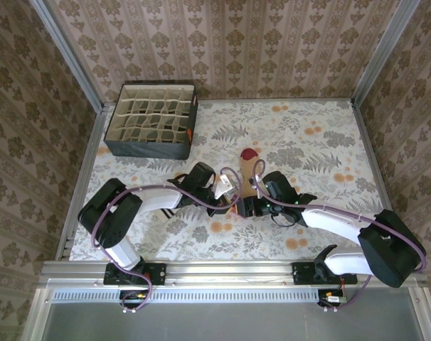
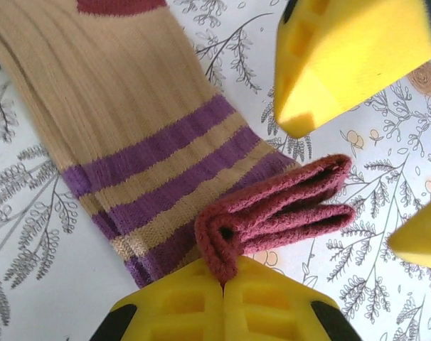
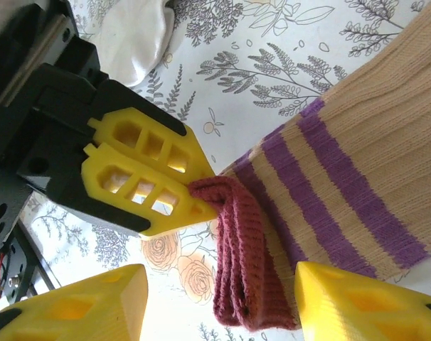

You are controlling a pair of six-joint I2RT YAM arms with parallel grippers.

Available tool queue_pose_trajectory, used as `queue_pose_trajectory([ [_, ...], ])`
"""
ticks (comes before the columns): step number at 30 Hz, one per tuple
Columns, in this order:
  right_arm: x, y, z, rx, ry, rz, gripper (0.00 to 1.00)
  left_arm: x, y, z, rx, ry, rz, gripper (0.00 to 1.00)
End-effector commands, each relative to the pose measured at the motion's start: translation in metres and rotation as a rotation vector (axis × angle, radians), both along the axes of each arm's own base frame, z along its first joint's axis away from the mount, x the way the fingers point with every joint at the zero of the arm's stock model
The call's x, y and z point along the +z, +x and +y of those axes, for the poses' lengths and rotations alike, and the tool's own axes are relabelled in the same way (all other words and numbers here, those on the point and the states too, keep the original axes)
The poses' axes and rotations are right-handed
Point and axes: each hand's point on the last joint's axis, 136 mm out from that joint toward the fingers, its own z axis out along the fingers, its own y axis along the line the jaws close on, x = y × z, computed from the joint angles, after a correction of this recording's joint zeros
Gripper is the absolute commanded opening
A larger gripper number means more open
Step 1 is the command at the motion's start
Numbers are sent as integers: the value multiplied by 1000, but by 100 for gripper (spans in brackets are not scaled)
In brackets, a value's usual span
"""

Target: Roll the socks

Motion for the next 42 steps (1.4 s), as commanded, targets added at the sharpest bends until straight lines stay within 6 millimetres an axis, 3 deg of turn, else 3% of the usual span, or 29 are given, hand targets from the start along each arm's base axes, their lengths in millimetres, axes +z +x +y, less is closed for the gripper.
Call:
queue_pose_trajectory([
  [1,-6,1,-3,-6,-37,-8,57,4,6,-7,52,-18,89,0],
  [21,-31,-6,0,22,-111,30,52,-3,3,-8,106,28,223,0],
  [23,-35,-5,-4,3,-140,36,43,-4,3,-9,105,28,226,0],
  [28,-41,0,-18,-69,-222,49,8,-4,1,-8,89,22,204,0],
  [31,-45,0,-30,-116,-285,92,0,1,0,-5,58,4,149,0],
  [33,-58,-5,-41,-144,-349,162,0,8,0,-3,29,-20,85,3],
  [38,-79,-18,-58,-188,-453,322,0,36,9,8,-20,-105,-199,19],
  [42,-86,-24,-59,-177,-465,400,0,56,-2,13,-128,-204,-448,24],
])
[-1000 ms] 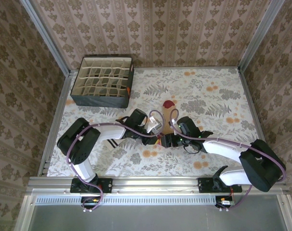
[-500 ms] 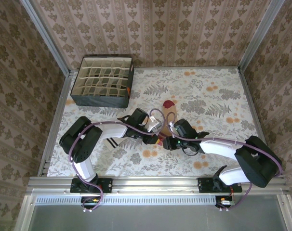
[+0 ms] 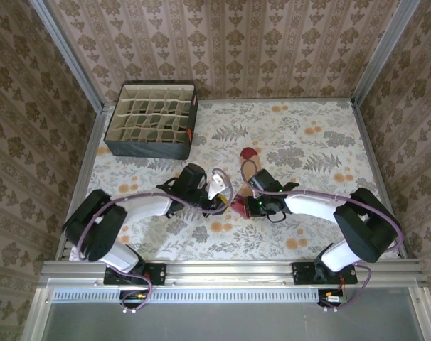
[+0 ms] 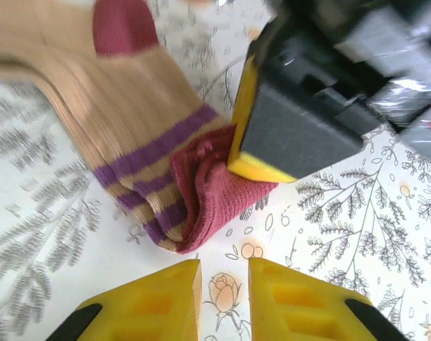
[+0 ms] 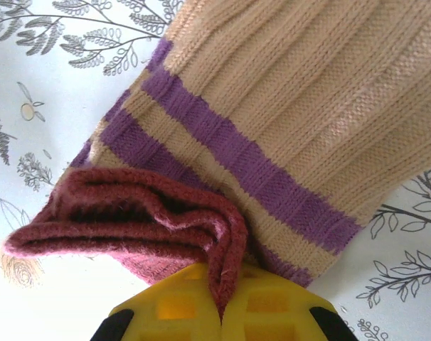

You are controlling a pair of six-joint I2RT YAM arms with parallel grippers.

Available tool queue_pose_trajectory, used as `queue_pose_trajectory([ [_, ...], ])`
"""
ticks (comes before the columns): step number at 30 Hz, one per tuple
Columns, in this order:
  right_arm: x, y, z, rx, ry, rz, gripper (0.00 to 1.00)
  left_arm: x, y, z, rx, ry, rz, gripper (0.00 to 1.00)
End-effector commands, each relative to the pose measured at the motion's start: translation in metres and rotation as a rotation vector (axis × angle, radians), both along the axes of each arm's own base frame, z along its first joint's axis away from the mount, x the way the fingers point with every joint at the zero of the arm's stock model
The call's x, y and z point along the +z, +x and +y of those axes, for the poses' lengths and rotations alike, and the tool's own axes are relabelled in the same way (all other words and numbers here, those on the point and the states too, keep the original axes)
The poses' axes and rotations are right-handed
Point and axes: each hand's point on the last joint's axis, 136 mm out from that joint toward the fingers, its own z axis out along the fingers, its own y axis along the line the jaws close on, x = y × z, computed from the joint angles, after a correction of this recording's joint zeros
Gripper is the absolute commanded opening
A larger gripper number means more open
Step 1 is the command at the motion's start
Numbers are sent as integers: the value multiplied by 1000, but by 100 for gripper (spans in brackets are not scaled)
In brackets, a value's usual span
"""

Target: Roll the socks

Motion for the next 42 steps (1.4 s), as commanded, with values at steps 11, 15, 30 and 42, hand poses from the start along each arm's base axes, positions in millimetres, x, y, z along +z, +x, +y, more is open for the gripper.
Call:
queue_pose_trajectory([
  [11,-23,-22,-23,21,-73,309,0,12,-13,-15,-267,79,-678,30],
  [15,-23,-21,-25,36,-75,345,0,11,6,-29,-199,103,-638,37],
  [30,-21,-11,-25,63,-38,341,5,-7,36,-39,5,18,-201,57],
  [42,-4,-6,-26,136,-35,267,20,-42,56,-46,175,56,101,43],
])
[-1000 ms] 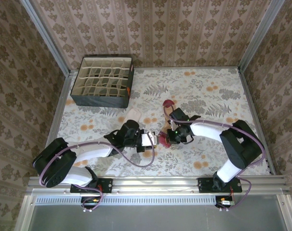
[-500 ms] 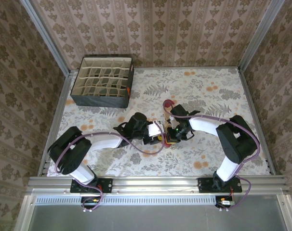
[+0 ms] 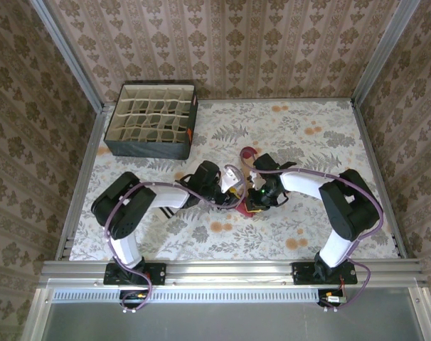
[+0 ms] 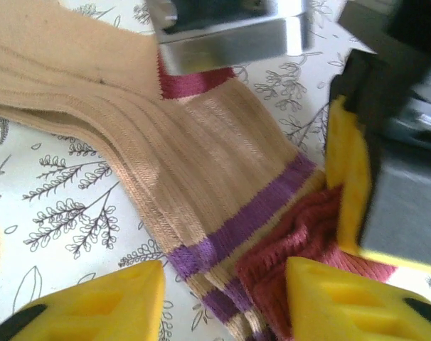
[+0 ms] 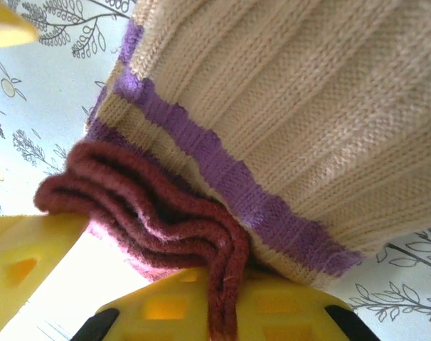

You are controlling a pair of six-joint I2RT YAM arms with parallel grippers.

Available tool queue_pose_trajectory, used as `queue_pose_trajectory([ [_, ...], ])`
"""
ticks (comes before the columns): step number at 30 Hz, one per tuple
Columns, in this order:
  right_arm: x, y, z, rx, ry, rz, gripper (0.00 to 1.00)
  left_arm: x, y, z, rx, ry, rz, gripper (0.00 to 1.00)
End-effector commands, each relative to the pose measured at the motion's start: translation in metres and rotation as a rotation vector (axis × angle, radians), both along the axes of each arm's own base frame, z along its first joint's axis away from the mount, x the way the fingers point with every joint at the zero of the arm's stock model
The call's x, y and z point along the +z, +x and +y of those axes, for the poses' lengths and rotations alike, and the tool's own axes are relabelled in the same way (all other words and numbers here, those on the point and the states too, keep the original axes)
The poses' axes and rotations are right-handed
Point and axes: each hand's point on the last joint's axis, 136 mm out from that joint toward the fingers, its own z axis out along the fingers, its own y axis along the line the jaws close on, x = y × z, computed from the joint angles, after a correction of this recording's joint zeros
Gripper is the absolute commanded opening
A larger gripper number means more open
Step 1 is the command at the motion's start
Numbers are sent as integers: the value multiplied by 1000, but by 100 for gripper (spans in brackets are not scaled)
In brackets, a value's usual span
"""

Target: Roll the socks

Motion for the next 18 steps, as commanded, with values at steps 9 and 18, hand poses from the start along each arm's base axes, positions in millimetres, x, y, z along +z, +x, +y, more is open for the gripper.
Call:
queue_pose_trajectory([
  [9,42,11,-29,-58,-58,-259,37,-33,-2,7,114,144,251,31],
  [18,39,-3,-13,-100,46,-248,50,-43,-7,12,176,193,294,30],
])
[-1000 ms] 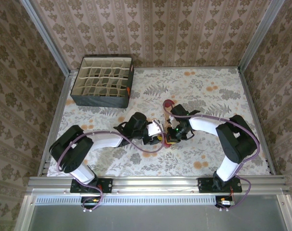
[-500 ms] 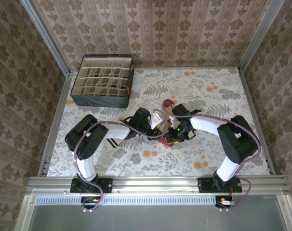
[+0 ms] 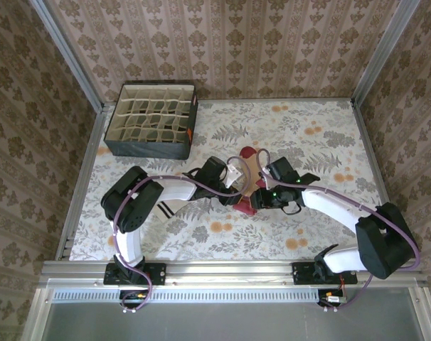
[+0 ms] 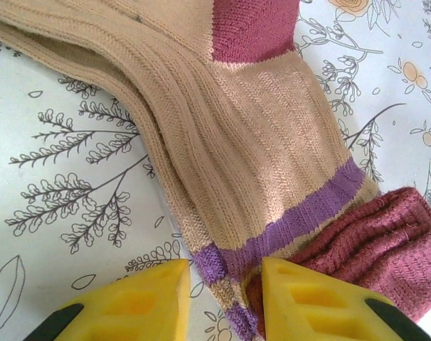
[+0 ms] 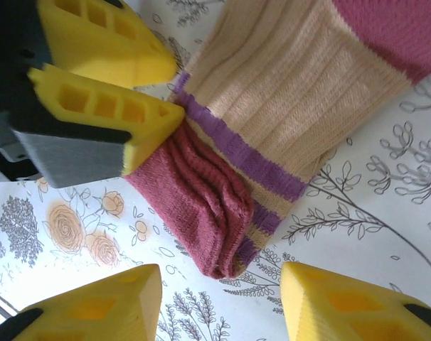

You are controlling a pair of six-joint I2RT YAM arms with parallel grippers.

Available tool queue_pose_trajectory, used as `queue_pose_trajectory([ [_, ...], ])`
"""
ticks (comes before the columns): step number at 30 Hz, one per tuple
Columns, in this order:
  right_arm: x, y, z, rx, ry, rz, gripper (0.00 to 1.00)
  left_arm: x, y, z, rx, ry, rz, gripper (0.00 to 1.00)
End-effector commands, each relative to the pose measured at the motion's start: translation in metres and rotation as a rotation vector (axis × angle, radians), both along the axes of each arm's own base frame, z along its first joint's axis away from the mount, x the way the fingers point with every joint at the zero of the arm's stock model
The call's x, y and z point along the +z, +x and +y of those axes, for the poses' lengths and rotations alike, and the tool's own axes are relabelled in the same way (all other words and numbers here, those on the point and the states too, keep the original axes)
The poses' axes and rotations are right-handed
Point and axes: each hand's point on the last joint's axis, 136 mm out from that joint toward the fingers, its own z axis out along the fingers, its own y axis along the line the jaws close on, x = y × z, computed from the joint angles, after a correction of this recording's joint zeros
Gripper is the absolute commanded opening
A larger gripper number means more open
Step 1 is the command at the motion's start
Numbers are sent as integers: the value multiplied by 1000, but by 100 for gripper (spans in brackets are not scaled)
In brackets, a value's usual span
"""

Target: Roll the socks

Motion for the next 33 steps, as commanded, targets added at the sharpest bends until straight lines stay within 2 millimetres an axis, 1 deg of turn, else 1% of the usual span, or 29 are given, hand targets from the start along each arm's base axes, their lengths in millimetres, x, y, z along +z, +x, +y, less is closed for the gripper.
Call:
queue_pose_trajectory([
  [1,-6,-3,11,-11,30,19,50,-27,-13,17,67,113,105,30],
  [3,-4,-1,14,-9,32,11,51,-29,-13,19,107,123,138,30],
  [4,-12,0,13,-14,12,33,51,-31,-14,21,135,134,163,30],
  [5,-16,1,12,-20,-6,41,50,-33,-16,21,150,142,179,30],
  [7,-25,3,9,-25,-40,58,47,-34,-18,21,155,154,185,29],
  [12,-51,7,4,-39,-125,137,29,-30,-22,21,128,143,155,29],
  [15,-59,8,-1,-47,-170,172,18,-25,-23,20,79,118,101,29],
  [18,-58,6,-2,-44,-167,198,6,-13,-21,23,0,104,11,30],
  [20,-56,2,-4,-38,-155,225,0,4,-16,26,-70,78,-87,31],
  [22,-55,-2,-6,-30,-136,257,0,25,-16,27,-154,23,-202,33],
  [23,-56,-10,-10,-24,-142,298,0,38,-17,26,-205,-18,-280,34],
  [25,-55,-16,-14,-7,-145,337,0,57,-24,26,-309,-85,-436,37],
  [26,-54,-18,-16,0,-146,352,0,65,-28,27,-361,-109,-524,41],
  [28,-52,-21,-19,8,-142,378,0,70,-34,28,-441,-121,-657,45],
  [29,-51,-23,-20,10,-133,392,0,69,-37,28,-481,-106,-706,46],
  [31,-50,-24,-21,16,-122,416,0,64,-40,26,-546,-57,-755,46],
  [33,-49,-26,-23,24,-127,430,0,61,-43,21,-599,-12,-793,44],
])
